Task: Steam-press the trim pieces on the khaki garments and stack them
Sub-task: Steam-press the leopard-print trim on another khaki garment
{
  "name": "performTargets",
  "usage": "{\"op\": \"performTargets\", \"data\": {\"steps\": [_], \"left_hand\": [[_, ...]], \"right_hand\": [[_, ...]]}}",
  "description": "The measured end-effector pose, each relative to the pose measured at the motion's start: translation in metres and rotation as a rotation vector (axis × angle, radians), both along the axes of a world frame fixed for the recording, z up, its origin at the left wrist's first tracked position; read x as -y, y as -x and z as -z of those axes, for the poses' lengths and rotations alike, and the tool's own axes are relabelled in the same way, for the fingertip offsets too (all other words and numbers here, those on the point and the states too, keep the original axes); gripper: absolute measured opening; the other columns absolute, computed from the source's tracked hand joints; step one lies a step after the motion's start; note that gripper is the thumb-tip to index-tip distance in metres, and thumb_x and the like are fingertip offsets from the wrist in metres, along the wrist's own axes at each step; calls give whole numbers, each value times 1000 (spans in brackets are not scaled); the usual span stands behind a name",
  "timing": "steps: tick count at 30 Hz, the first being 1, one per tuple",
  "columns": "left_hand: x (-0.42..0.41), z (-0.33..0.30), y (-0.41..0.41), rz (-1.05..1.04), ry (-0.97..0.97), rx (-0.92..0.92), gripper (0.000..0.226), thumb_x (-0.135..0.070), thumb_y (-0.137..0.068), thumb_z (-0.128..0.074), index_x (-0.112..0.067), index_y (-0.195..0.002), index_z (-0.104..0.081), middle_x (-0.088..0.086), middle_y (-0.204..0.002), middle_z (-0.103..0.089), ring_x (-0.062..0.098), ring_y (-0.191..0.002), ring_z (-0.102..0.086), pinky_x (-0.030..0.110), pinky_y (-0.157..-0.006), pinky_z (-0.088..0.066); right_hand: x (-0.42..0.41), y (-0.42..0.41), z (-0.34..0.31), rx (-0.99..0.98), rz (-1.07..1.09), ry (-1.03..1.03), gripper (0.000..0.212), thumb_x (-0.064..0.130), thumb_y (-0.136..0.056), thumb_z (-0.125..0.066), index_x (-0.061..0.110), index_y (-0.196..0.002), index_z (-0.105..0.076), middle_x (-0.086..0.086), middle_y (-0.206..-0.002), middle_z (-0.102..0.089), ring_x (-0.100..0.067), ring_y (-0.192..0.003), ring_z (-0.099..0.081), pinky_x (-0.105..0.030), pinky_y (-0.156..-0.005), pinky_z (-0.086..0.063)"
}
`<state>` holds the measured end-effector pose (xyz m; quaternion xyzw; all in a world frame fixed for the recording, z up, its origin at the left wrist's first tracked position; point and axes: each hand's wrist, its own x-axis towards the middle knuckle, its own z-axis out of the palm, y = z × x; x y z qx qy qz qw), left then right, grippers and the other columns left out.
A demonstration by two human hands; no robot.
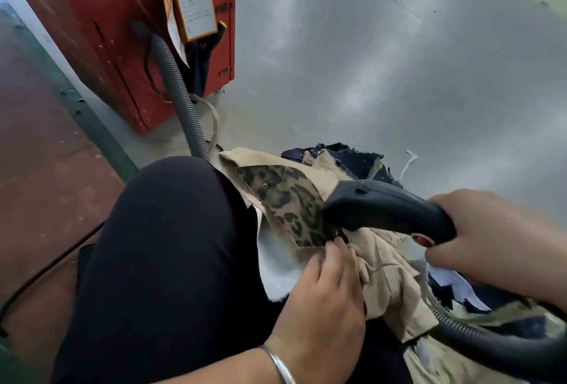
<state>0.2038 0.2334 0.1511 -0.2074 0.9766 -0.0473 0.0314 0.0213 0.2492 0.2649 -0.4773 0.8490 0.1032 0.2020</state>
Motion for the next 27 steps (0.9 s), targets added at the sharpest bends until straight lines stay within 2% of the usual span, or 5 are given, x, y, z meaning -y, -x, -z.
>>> {"op": "performTargets", "data": {"steps": [11,15,19,24,27], "left_hand": [[-3,0,-4,-126,-41,-110,70,-2,-95,-4,-17,-116,-69,6,-112,-70,16,-104,-65,25,-86,-53],[-2,3,-3,-147,-60,-117,80,0,-93,8,-11,-116,-68,10,-113,-69,18,-104,-64,25,-87,-53],[-4,3,3,-174,-196,-113,58,-8,-85,-21,-16,-99,-76,1,-104,-72,12,-99,-67,22,-83,-54],[0,3,-1,-141,-91,-70,81,2,-94,7,-17,-115,-68,8,-113,-69,18,-104,-65,26,-86,-53],[3,-2,-5,-90,-144,-31,59,-12,-94,-14,-15,-117,-68,8,-114,-68,19,-106,-63,28,-88,-53]], "right_hand": [[106,-10,7,235,122,95,13,-5,-76,-61,-7,-88,-64,-17,-56,-63,-25,-38,-55,-34,-45,-54],[93,10,-14,215,99,81,13,-2,-70,-67,2,-82,-63,-12,-50,-65,-26,-40,-61,-34,-43,-54],[44,16,-18,187,46,-11,12,5,-68,-68,13,-75,-61,-7,-46,-64,-19,-37,-62,-22,-36,-45],[27,5,0,206,33,-67,14,10,-70,-68,21,-75,-60,2,-43,-62,-15,-34,-60,-18,-36,-41],[51,-1,3,238,33,-46,13,9,-73,-67,18,-78,-59,-2,-44,-62,-17,-36,-61,-24,-39,-47]]}}
